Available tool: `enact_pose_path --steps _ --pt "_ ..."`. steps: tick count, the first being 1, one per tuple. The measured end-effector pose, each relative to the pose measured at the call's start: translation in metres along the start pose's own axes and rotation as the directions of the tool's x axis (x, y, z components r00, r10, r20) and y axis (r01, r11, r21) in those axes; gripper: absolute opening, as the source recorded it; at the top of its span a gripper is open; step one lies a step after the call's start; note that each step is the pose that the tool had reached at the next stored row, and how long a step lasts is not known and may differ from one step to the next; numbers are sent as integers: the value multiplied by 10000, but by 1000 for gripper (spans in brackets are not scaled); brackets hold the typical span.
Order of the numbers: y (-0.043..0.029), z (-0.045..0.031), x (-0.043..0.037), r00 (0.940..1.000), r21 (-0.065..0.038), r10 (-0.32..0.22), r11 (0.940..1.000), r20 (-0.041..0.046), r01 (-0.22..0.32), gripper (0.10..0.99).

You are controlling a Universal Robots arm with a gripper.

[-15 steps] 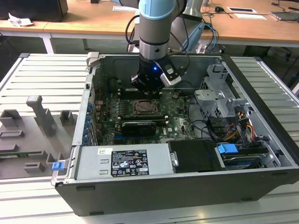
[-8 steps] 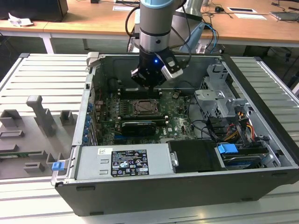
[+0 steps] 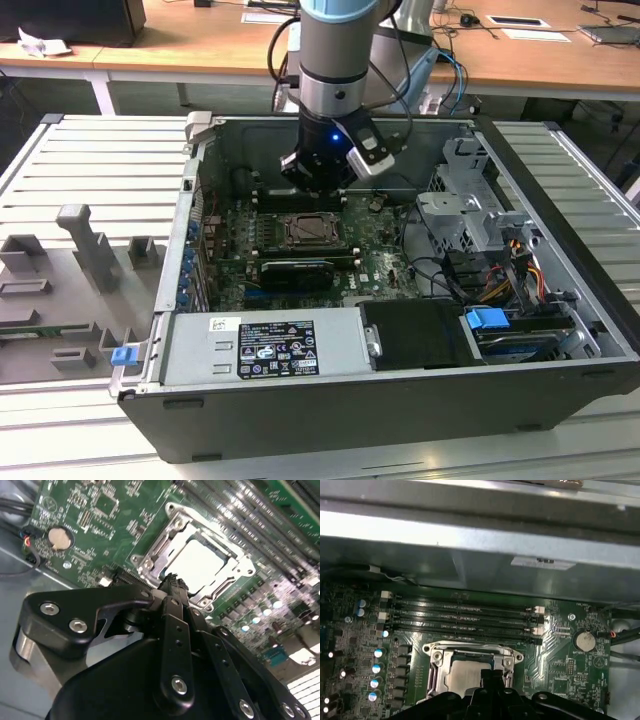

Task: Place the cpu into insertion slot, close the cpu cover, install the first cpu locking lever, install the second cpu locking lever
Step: 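Install the second cpu locking lever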

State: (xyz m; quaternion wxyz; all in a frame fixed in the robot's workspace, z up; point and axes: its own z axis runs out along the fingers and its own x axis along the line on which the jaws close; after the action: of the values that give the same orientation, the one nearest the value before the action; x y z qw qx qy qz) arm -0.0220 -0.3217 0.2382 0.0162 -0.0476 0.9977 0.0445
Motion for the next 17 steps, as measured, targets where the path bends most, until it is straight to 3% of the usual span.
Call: enact_pose_path --steps 3,9,17 --pt "-94 -7 10 10000 1 1 10000 0 -1 106" --pt "-145 -47 13 10000 1 -1 10000 0 1 106" --pt "-313 -58 31 10000 -8 1 10000 -1 -1 106"
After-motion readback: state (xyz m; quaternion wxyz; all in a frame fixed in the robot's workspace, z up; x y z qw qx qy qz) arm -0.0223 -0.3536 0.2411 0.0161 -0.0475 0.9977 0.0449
